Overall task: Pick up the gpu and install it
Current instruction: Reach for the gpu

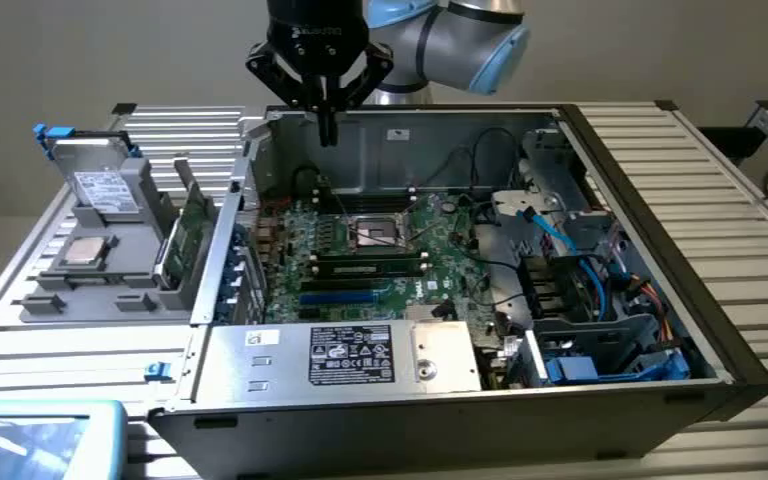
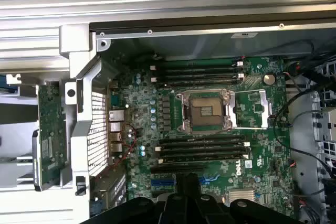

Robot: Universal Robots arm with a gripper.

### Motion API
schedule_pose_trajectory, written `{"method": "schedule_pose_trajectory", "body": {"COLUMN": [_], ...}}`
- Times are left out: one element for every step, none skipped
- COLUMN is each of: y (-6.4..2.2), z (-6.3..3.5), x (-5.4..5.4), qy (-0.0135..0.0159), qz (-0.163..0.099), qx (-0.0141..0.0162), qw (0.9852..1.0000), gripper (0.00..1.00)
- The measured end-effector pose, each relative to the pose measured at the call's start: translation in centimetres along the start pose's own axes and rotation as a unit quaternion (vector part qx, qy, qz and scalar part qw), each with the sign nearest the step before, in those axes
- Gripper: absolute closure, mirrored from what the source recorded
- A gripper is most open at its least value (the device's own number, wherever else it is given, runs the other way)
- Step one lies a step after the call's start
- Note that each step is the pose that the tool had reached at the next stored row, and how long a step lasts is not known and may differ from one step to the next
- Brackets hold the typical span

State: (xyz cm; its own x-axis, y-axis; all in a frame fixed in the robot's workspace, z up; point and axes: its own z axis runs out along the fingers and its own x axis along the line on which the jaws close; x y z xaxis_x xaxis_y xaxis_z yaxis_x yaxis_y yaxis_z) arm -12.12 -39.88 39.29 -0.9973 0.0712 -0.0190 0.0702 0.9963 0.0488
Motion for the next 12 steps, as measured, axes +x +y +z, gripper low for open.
{"method": "schedule_pose_trajectory", "body": {"y": [0.00, 0.00, 0.00, 0.00, 0.00, 0.00, 0.00, 0.00, 0.00, 0.00, 0.00, 0.00], "z": [0.00, -0.01, -0.01, -0.01, -0.01, -0.01, -0.01, -0.01, -0.01, -0.01, -0.01, -0.01], "x": [0.00, 0.00, 0.00, 0.00, 0.00, 0.00, 0.00, 0.00, 0.00, 0.00, 0.00, 0.00], "qy": [0.0000, 0.0000, 0.0000, 0.0000, 0.0000, 0.0000, 0.0000, 0.0000, 0.0000, 0.0000, 0.0000, 0.0000], "qz": [0.000, 0.000, 0.000, 0.000, 0.000, 0.000, 0.000, 0.000, 0.000, 0.000, 0.000, 0.000], "qx": [0.0000, 0.0000, 0.0000, 0.0000, 0.0000, 0.0000, 0.0000, 0.0000, 0.0000, 0.0000, 0.0000, 0.0000], "qw": [1.0000, 1.0000, 1.0000, 1.0000, 1.0000, 1.0000, 1.0000, 1.0000, 1.0000, 1.0000, 1.0000, 1.0000], "gripper": [0.88, 0.88, 0.88, 0.88, 0.88, 0.88, 0.88, 0.88, 0.88, 0.88, 0.88, 0.88]}}
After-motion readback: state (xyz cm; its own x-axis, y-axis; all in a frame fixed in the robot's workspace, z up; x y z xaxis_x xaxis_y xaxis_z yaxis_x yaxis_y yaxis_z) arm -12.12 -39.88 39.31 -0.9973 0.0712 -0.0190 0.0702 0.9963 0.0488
